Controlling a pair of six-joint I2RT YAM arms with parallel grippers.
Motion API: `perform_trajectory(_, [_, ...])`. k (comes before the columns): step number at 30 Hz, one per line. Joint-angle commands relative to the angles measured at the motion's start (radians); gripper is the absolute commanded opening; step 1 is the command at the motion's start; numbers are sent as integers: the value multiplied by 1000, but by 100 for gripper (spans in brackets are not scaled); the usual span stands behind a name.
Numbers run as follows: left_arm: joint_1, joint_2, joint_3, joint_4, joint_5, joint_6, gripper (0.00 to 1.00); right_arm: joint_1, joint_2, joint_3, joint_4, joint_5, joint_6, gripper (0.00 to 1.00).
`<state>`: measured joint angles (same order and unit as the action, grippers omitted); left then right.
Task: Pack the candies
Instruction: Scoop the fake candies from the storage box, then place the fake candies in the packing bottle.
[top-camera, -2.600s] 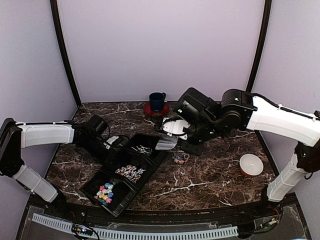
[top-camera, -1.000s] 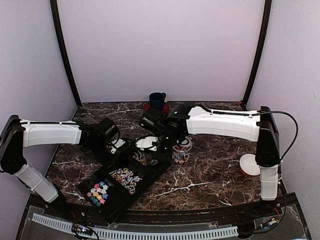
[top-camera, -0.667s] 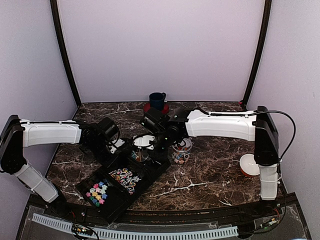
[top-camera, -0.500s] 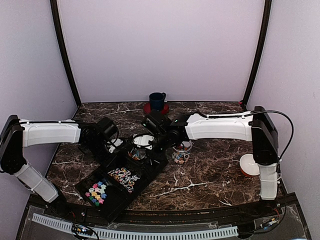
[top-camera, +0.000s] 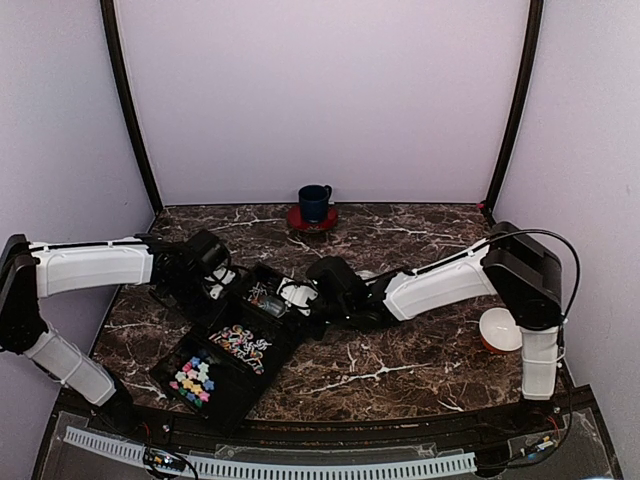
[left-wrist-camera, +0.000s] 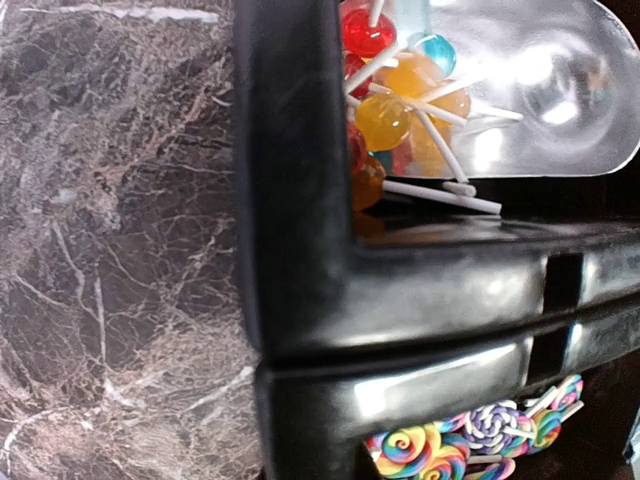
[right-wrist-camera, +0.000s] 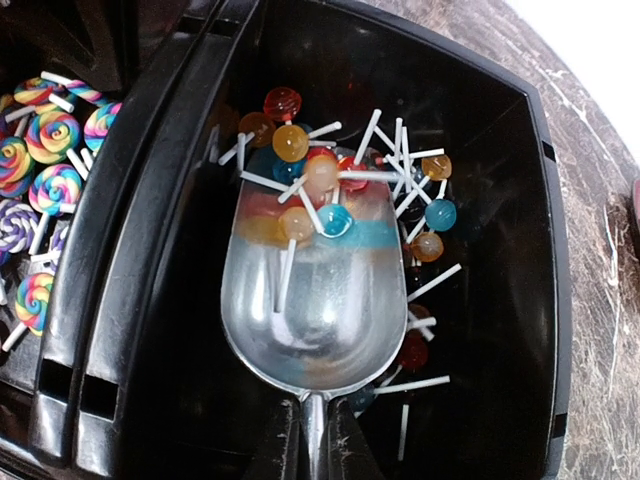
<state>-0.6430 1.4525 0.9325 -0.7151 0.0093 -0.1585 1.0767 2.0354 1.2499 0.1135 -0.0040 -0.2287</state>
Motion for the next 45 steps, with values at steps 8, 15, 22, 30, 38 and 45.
perform_trajectory(8, [-51,-110,46,150,115,94,0,29,64,-219,316,-29,-24,0])
perform_trajectory(15, [-49,-106,31,138,85,71,0,29,32,-301,432,21,-31,0])
perform_trajectory(22, [-49,-102,25,144,80,67,0,27,23,-346,521,65,-18,0])
perform_trajectory(30, [-16,-99,6,154,106,61,0,19,1,-391,605,81,0,0])
perform_trajectory(38, [17,-95,-21,179,129,65,0,3,-67,-430,608,78,2,0])
perform_trajectory(45, [22,-84,-34,196,132,72,0,-21,-150,-459,601,89,5,0])
